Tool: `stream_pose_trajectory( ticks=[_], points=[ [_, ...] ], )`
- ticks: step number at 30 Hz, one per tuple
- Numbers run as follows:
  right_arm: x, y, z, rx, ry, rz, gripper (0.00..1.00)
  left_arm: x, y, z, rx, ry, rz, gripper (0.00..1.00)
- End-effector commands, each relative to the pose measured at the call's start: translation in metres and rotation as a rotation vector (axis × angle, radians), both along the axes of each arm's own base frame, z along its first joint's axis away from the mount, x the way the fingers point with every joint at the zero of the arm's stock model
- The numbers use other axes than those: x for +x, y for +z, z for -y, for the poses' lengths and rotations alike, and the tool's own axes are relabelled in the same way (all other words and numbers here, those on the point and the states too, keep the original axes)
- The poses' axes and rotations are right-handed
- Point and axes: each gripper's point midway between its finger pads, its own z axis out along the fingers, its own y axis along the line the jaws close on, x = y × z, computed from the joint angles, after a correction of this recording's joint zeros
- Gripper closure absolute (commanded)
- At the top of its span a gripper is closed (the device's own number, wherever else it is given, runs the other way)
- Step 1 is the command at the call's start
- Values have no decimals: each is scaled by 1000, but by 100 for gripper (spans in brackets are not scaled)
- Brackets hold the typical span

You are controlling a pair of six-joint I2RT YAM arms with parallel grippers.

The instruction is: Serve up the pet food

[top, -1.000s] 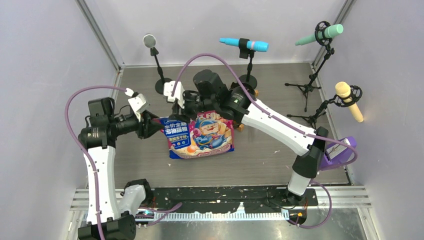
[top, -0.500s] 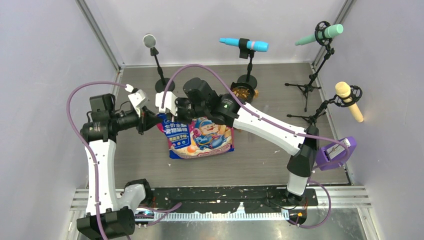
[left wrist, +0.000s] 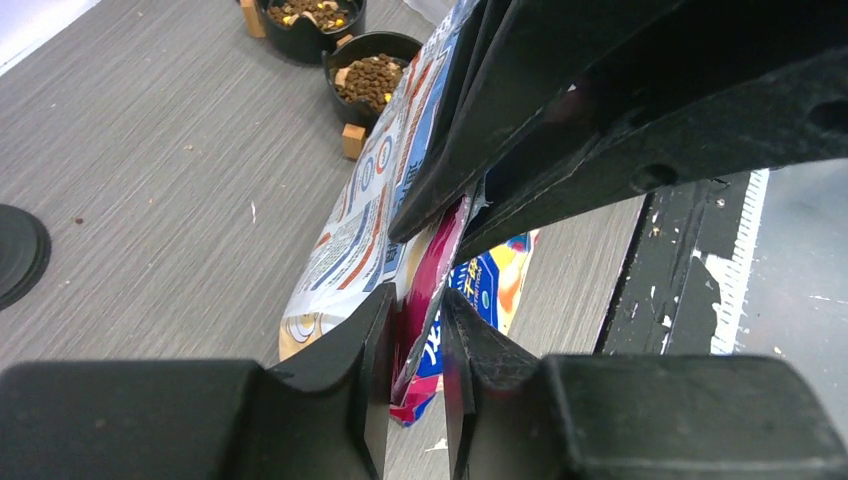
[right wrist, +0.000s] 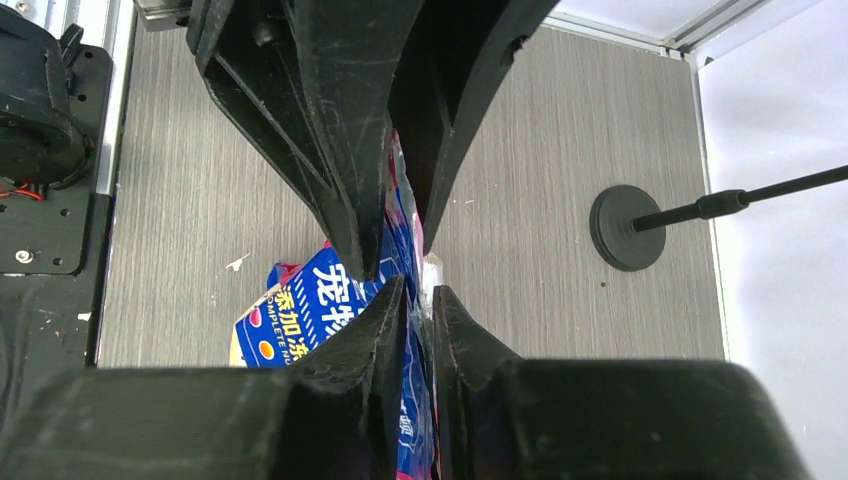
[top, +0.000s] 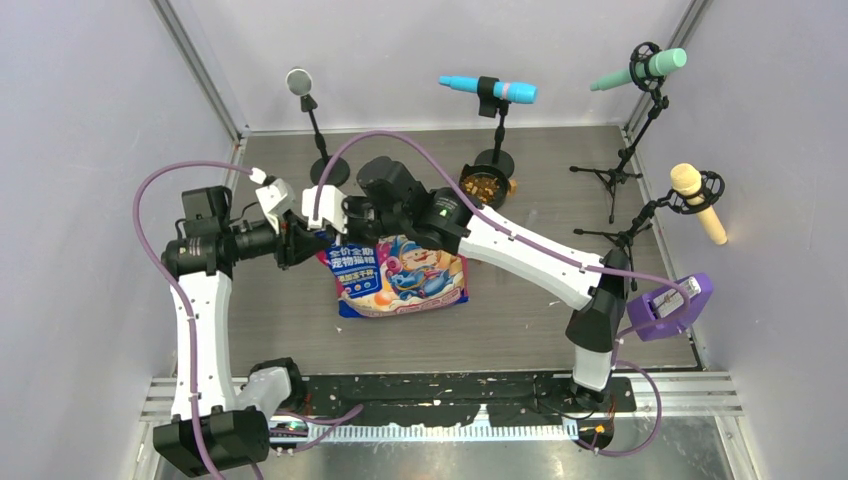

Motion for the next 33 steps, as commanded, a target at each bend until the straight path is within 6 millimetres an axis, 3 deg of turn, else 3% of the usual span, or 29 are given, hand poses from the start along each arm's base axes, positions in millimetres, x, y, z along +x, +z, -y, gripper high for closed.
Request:
stream_pose_trajectory(
  ticks=[1,4,7,13,22,33],
  points=[
    [1,21,-6,43,4,39,81,-9,10,10,-55,-69,13,75],
    [1,20,-6,40,2,41,88,-7,7,10,-52,-67,6,83],
    [2,20,-4,35,-9,48,93,-5,5,9,-45,-62,4,100],
    [3,14,7,-17,-13,94,95,3,1,1,1,-10,4,100],
    [25,-8,52,-186,-97,240,95,18,2,-9,48,67,10,100],
    [45,-4,98,-263,-137,273,95,24,-5,-19,95,131,7,100]
  ],
)
